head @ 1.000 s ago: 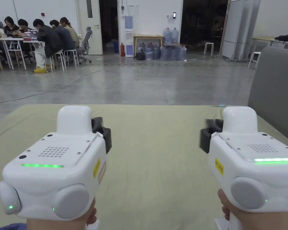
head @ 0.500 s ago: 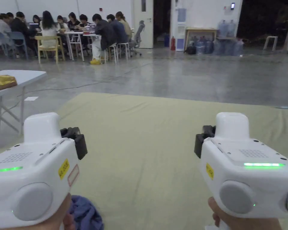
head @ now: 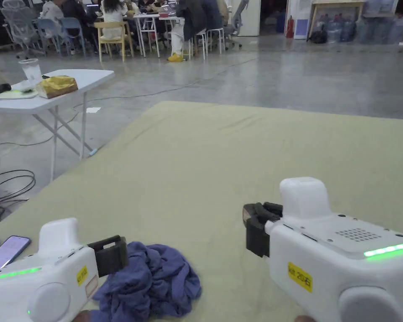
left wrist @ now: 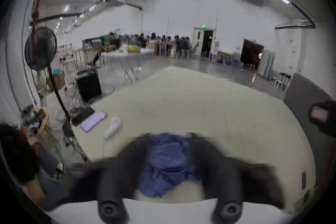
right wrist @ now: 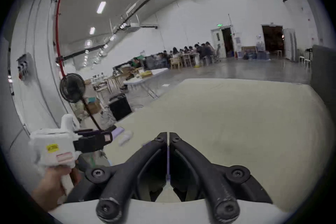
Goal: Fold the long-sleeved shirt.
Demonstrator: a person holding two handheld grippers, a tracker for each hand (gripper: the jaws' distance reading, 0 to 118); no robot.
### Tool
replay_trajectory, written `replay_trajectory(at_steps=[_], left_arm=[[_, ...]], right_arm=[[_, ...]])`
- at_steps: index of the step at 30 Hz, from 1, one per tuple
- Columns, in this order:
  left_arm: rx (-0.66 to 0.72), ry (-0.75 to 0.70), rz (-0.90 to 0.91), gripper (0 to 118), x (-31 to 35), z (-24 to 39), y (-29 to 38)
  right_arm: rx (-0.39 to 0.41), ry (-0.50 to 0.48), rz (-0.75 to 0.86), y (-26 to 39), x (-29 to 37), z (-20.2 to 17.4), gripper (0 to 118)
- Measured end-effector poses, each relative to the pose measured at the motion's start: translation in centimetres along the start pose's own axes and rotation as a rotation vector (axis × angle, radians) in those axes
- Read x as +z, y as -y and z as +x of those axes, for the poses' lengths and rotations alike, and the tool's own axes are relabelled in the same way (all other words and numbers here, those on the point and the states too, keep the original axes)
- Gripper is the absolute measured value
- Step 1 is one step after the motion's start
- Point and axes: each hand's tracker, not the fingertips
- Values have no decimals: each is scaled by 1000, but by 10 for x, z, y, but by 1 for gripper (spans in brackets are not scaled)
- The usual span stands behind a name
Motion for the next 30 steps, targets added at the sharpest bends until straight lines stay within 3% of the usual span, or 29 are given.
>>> replay_trajectory(at_steps=[1, 6, 10, 11, 12, 13, 14, 18, 24, 30], left_arm=[[-8, 7, -31, 115, -17, -3, 4], [-4, -3, -109, 117, -61, -4, 13], [-20, 61, -301, 115, -117, -2, 29], [-21, 83, -329, 106, -126, -2, 31], [10, 110, -338, 84, -133, -3, 32], [56, 148, -347, 26, -135, -2, 33], [98, 137, -355, 3, -136, -1, 35], [96, 108, -357, 3, -125, 4, 16], [142, 355, -146, 2, -19, 39, -83], [-16, 555, 39, 2, 91, 127, -170]], right_arm=[[6, 31, -17, 2, 2, 10, 0], [32, 127, -80, 26, 21, 45, 0], [14, 148, -122, 40, 29, 55, 0], [-1, 149, -126, 42, 31, 57, 0], [-16, 148, -129, 44, 34, 59, 0], [-29, 150, -133, 45, 35, 57, 0], [-38, 150, -135, 45, 38, 59, 0], [-44, 164, -130, 44, 55, 67, 0], [-132, 187, -59, 31, 90, 90, 0], [-159, 214, 37, 13, 126, 100, 0]])
